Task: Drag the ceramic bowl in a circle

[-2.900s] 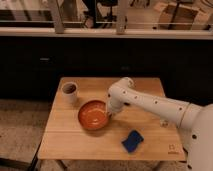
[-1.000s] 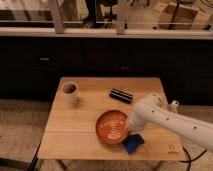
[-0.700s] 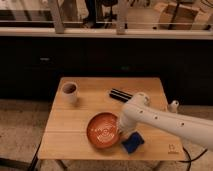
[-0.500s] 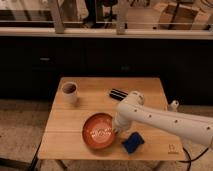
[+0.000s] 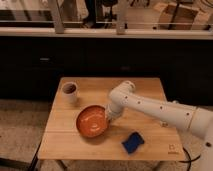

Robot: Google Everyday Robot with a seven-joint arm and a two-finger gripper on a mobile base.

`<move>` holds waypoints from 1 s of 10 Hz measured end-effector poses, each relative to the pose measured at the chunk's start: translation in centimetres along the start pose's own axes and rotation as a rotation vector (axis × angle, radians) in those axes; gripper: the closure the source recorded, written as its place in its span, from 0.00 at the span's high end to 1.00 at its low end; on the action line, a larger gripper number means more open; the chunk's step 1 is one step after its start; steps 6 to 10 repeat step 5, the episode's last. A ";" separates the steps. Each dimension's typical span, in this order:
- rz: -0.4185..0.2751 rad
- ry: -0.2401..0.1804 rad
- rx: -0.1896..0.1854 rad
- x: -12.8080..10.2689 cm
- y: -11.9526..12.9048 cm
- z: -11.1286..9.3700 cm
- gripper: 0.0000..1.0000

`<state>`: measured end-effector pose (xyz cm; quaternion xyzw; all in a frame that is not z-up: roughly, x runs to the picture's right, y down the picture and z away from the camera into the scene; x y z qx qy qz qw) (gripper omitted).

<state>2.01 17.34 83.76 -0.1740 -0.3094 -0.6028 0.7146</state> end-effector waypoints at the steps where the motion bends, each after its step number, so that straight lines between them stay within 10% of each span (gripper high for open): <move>1: 0.007 -0.001 0.001 1.2 -0.1 0.5 0.00; 10: 0.117 0.050 0.036 5.2 1.9 -0.1 0.00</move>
